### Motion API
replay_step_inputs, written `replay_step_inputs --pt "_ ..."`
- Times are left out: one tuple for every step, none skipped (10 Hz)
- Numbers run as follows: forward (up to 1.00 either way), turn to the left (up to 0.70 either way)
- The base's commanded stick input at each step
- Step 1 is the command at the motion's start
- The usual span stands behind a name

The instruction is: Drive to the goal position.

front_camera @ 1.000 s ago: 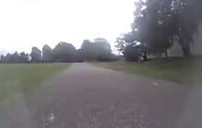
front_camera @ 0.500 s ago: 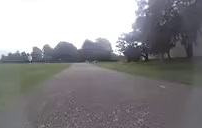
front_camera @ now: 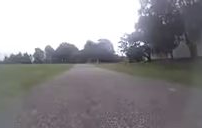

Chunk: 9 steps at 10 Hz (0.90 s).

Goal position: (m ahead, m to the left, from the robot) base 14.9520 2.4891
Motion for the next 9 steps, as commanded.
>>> replay_step_inputs --pt "0.7 0.0" --pt "0.7 0.0" --pt "0.7 0.0" --pt "0.7 0.0" --pt "0.7 0.0" --pt "0.7 0.0" --pt "0.7 0.0" --pt "0.7 0.0" --pt "0.7 0.0"
